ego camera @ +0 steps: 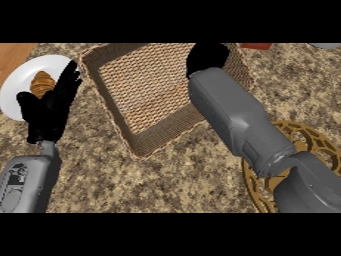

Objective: Pick the sweet potato from the placemat and place it in the basket

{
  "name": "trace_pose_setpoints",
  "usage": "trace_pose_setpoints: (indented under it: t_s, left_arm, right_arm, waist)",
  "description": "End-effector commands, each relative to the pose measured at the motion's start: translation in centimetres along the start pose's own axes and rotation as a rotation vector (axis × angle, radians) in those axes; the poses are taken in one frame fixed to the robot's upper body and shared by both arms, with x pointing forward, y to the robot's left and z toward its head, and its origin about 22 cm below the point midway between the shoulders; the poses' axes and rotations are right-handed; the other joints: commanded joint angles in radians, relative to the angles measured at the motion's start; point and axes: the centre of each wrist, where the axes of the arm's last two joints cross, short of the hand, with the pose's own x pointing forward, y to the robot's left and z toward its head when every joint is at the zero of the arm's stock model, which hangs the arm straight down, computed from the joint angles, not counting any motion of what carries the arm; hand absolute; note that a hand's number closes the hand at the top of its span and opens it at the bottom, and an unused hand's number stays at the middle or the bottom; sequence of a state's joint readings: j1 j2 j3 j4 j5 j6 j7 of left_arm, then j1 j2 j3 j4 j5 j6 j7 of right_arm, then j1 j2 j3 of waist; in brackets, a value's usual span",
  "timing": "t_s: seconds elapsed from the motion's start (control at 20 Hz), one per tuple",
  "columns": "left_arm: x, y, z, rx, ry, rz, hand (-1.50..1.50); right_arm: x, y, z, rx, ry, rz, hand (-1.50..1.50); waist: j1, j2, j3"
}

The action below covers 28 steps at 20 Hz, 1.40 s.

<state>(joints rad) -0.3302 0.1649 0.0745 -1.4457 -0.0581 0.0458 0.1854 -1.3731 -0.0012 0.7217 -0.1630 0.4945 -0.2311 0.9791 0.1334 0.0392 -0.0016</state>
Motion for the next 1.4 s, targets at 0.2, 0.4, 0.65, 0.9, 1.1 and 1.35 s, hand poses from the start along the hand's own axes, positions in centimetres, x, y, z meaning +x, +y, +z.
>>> trace_pose_setpoints:
  t_s: [0.2,0.4,0.65,0.9,1.1,1.35]
  left_arm:
    - [-0.3,0.6,-0.1,0.010,0.012,-0.003,0.00]
    - [-0.9,0.4,0.5,0.002,0.013,0.005,0.00]
    - [-0.1,0.3,-0.5,0.029,0.000,-0.007,0.00]
    - [-2.0,1.7,0.8,0.045,0.042,0.001,0.00]
    - [-2.1,2.0,0.7,0.069,0.062,0.009,0.00]
    - [-2.9,3.3,2.6,0.108,0.067,0.013,0.00]
  right_arm:
    - [0.3,-0.4,0.3,-0.008,0.105,-0.086,-1.50]
    - [0.9,-1.3,0.7,-0.106,0.064,-0.265,-1.50]
    - [1.6,-2.3,1.5,-0.181,0.039,-0.452,-1.50]
    - [1.7,-3.0,1.3,-0.239,0.136,-0.692,-1.50]
    - [2.0,-3.5,1.8,-0.230,0.165,-0.819,-1.50]
    - [0.6,-0.3,1.5,-0.224,0.203,-0.952,-1.50]
  waist:
    - [0.009,0.001,0.000]
    - [-0.003,-0.002,0.001]
    - [-0.032,-0.009,0.001]
    - [-0.044,-0.018,0.000]
    - [-0.078,-0.029,0.001]
    - [-0.122,-0.046,0.002]
